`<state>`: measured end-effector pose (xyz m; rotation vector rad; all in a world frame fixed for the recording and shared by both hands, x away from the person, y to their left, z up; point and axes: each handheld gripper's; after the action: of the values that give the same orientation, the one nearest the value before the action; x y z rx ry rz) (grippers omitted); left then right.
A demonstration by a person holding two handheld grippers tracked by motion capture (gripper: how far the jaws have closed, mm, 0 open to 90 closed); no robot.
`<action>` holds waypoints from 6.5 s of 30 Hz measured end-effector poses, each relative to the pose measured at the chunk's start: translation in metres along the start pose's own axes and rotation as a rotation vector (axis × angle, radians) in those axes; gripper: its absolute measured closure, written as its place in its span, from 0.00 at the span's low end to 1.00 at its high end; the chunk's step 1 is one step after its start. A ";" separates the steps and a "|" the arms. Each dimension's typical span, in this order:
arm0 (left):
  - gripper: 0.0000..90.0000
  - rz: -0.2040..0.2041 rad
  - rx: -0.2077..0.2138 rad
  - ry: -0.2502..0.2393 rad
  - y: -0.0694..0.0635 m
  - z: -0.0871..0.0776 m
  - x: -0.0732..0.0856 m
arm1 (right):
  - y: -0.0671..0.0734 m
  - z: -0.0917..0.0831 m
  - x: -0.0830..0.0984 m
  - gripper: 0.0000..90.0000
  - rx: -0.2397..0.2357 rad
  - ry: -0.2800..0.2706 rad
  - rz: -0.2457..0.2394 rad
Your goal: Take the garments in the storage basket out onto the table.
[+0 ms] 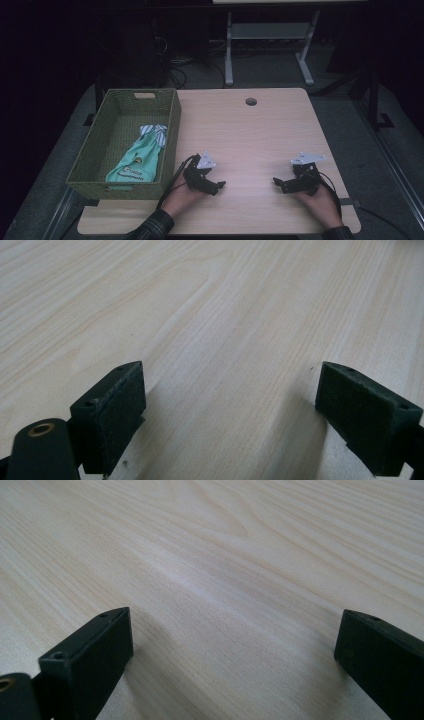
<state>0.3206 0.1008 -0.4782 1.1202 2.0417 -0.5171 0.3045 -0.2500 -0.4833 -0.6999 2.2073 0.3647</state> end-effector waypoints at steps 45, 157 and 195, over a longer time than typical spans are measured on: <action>0.14 -0.019 0.007 0.098 0.005 -0.016 -0.025 | 0.002 -0.001 0.001 0.02 -0.010 0.002 -0.003; 0.16 -0.044 -0.002 0.027 0.062 -0.134 -0.075 | 0.001 -0.001 0.001 0.03 -0.009 -0.001 -0.003; 0.22 -0.133 -0.133 0.031 0.098 -0.186 -0.045 | 0.001 -0.001 0.001 0.03 -0.009 -0.001 -0.003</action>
<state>0.3424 0.2488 -0.3238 0.9240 2.1537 -0.4248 0.3029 -0.2495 -0.4832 -0.7075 2.2048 0.3736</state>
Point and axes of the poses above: each handheld gripper's, and its own axes: z roughly forward along the jaws, x roughly out of its underside, y roughly to its left, and after that the axes turned 4 degrees about -y, right-handed
